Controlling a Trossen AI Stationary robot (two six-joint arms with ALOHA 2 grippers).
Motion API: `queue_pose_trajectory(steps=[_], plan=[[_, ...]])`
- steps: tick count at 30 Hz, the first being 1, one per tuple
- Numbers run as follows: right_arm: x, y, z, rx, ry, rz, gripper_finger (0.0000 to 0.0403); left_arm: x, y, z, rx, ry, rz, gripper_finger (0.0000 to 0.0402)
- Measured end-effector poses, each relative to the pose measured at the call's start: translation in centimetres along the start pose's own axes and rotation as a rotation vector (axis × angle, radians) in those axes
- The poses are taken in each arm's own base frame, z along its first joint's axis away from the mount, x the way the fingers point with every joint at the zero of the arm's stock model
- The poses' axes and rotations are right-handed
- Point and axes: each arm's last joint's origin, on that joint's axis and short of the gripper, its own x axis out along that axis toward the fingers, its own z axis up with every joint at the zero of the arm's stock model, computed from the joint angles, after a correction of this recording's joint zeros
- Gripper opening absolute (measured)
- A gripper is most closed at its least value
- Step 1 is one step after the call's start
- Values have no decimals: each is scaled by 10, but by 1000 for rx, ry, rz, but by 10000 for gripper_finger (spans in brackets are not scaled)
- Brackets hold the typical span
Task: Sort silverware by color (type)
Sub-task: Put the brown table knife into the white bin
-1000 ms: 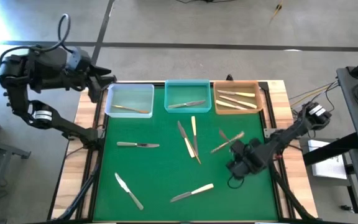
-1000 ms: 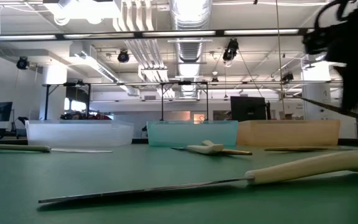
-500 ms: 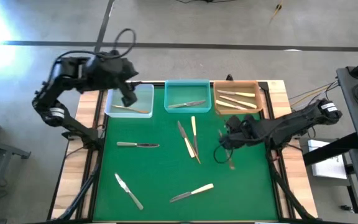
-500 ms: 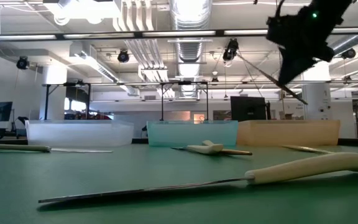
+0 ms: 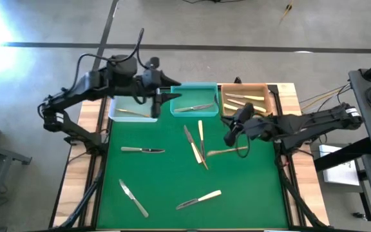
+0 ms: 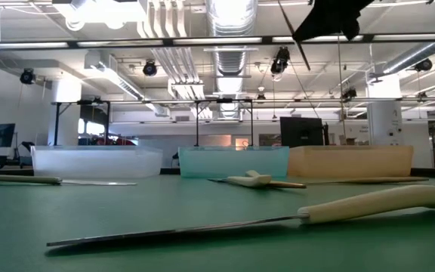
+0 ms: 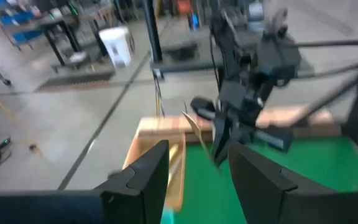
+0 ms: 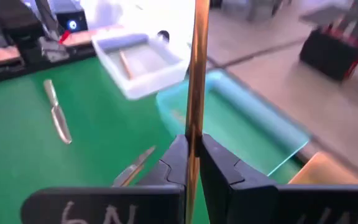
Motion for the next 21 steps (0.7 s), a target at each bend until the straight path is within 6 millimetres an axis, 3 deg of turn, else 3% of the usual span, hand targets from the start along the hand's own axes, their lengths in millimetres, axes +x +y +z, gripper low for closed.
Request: queue_pose_trajectory(steps=[7, 13, 21], plan=[[-15, -28, 22, -17, -139, -15, 11, 55, -4, -24, -238, -180, 12, 150], [-14, -26, 32, -26, -217, 56, 11, 101, -7, -46, -392, -290, -1, 150], [-5, -22, 34, -36, -237, 38, 11, 139, -13, -56, -465, -243, -19, 150]])
